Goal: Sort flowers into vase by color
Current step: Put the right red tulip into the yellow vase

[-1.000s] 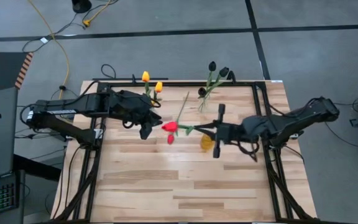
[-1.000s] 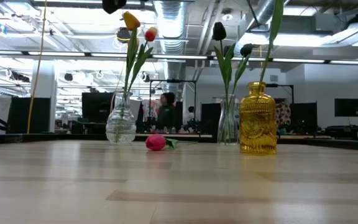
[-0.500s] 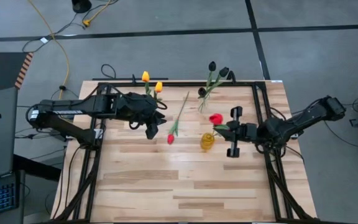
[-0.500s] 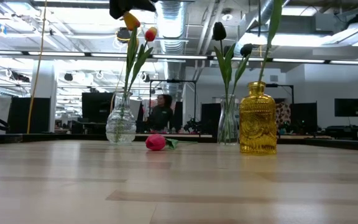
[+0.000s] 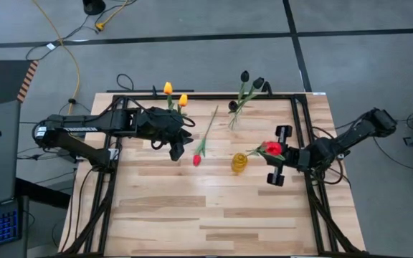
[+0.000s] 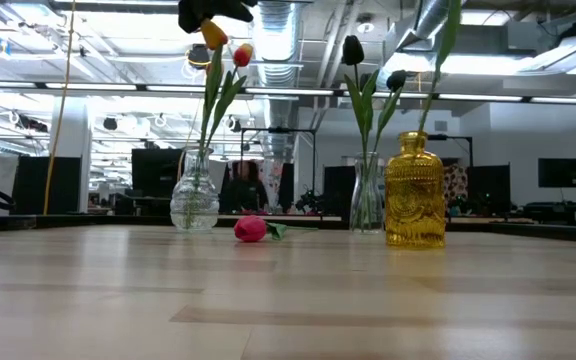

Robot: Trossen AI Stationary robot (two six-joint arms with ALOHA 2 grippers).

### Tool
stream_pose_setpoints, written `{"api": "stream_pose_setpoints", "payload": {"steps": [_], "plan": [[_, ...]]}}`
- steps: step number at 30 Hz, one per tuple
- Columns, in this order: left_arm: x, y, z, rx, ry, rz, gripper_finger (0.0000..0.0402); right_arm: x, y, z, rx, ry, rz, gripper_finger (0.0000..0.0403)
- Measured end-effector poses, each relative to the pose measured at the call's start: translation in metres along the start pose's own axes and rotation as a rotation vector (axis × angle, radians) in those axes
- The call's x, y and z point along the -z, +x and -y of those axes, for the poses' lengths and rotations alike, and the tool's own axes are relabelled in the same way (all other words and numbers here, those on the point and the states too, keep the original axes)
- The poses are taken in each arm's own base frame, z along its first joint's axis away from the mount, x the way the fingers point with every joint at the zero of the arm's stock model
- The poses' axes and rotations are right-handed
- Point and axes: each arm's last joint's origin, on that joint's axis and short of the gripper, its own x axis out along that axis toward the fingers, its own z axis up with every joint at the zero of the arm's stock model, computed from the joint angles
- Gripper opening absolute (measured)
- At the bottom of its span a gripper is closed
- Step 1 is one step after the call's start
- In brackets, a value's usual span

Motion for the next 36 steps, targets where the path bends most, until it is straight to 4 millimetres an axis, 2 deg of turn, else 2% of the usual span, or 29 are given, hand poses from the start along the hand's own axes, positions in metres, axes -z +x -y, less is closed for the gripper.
{"api": "stream_pose_setpoints", "payload": {"steps": [6,13,17,21,26,31,36], "plan": [[0.000,0.000,0.000,0.004,0.009,-0.002,0.0096,-0.009,-0.007,-0.013,-0.044,0.016,0.009,0.0033],[0.000,0.000,0.000,0.004,0.029,-0.002,0.0096,-0.031,-0.029,-0.041,-0.077,0.017,-0.058,0.0033],[0.000,0.000,0.000,0.004,0.038,-0.002,0.0096,-0.032,-0.037,-0.053,-0.128,0.011,-0.041,0.0033],[0.000,0.000,0.000,0.004,0.034,-0.002,0.0096,-0.021,-0.046,-0.058,-0.107,0.003,-0.013,0.0029],[0.000,0.000,0.000,0.004,0.026,-0.002,0.0096,0.003,-0.070,-0.055,-0.084,-0.012,0.014,0.0025],[0.000,0.000,0.000,0.004,0.025,0.000,0.0096,0.015,-0.074,-0.044,-0.063,-0.001,0.006,0.0025],[-0.001,0.000,0.001,0.008,0.022,0.011,0.0096,0.033,-0.073,-0.033,-0.018,-0.066,-0.039,0.0025]]}}
